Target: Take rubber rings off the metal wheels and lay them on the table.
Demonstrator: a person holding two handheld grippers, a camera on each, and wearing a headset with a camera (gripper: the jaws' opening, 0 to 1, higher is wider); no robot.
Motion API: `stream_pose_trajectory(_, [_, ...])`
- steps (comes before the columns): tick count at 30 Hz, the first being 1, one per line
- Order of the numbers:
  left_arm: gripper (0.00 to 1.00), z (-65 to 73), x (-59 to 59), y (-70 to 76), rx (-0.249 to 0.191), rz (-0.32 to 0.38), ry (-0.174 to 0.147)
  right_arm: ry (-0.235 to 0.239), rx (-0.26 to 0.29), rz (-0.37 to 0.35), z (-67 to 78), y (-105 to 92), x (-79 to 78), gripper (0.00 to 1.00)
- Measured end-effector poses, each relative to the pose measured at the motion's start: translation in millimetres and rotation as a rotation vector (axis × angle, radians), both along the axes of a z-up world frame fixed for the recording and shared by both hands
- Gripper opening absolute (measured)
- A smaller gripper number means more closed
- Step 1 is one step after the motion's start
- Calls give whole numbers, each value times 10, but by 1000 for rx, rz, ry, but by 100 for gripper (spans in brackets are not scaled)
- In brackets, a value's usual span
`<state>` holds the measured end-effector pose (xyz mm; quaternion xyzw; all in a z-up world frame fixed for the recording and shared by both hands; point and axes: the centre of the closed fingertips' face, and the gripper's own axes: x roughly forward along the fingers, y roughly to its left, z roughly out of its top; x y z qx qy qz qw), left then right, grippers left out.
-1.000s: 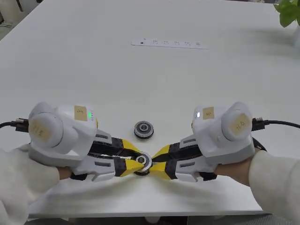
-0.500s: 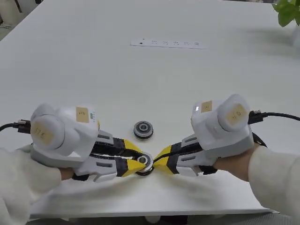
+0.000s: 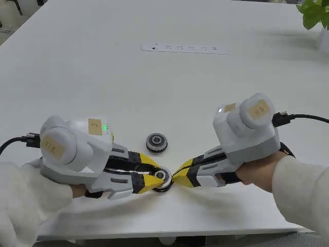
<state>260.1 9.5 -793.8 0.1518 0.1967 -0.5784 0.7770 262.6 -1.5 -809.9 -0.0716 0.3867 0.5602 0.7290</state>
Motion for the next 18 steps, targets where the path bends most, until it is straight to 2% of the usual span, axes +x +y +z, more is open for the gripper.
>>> stream_pose_trajectory(5, [14,-6,3,-10,-10,-1,-6,120,47,-81,28,-11,3,0])
stream_pose_trajectory(8, [14,-7,2,-4,-15,-1,-8,148,56,-97,8,-33,19,0])
stream_pose_trajectory(10, [14,-7,1,-2,-15,-3,-13,186,70,-121,8,-25,13,0])
stream_pose_trajectory(13, [14,-7,1,3,-19,-3,-14,267,99,-174,12,-26,21,0])
stream_pose_trajectory(15, [14,-7,2,2,-22,-3,-14,282,115,-180,23,-25,24,0])
stream_pose_trajectory(18, [14,-1,2,-3,-20,-5,-18,274,119,-180,49,-16,32,0])
